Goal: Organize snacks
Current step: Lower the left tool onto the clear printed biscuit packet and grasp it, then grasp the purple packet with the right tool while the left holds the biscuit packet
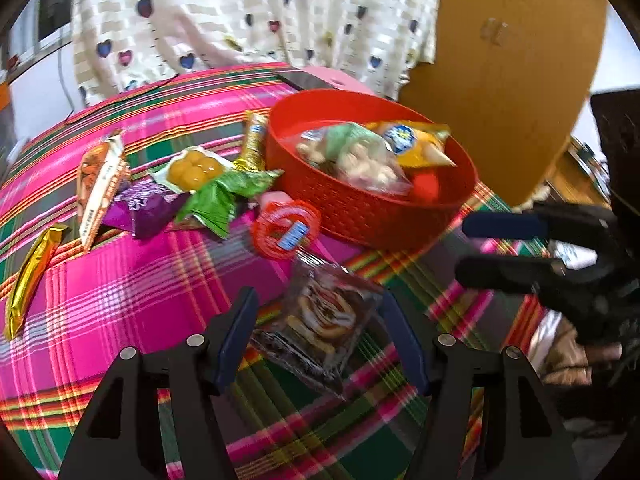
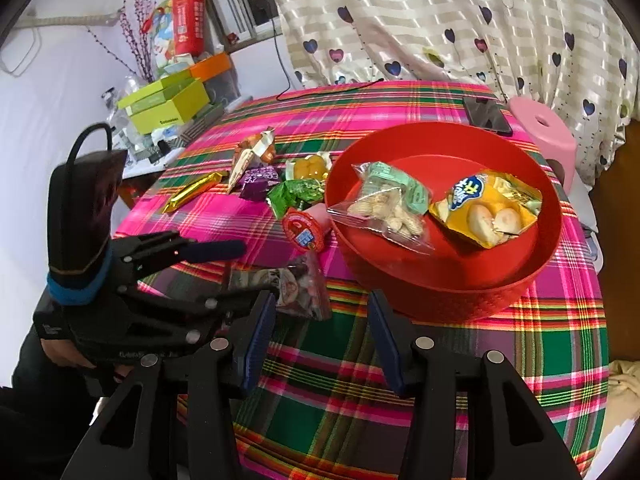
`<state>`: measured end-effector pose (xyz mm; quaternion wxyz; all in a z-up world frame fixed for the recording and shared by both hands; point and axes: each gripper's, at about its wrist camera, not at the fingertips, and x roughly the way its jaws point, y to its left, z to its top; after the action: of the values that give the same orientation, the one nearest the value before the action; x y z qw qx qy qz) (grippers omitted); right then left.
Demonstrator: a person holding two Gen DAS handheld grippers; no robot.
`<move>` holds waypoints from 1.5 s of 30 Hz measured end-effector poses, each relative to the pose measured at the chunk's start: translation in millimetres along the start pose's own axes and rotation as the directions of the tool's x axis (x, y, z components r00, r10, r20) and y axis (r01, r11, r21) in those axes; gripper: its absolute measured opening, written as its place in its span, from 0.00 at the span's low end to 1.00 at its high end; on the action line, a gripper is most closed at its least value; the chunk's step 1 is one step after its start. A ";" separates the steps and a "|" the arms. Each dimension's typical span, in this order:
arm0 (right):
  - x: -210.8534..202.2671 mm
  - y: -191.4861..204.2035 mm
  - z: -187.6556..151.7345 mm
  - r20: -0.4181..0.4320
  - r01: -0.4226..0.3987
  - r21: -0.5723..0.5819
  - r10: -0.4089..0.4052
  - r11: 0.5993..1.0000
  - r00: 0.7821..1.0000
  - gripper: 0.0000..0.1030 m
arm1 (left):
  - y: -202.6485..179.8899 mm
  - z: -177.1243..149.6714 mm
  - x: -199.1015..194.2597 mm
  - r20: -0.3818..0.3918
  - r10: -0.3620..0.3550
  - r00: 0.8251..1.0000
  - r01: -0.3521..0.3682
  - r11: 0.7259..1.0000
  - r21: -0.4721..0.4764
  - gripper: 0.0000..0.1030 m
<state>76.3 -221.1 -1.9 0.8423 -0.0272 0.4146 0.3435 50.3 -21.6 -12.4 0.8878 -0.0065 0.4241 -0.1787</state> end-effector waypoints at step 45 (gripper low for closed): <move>39.8 44.8 35.7 -0.033 -0.016 -0.123 0.012 0.992 0.999 0.45 | 77.0 -52.8 -41.5 0.059 0.211 0.976 -0.174 0.910 -0.375 0.55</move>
<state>90.4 -153.0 3.6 0.8298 -0.0819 0.4061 0.3739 10.5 71.2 -27.6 0.9039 -0.1395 0.4042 -0.0070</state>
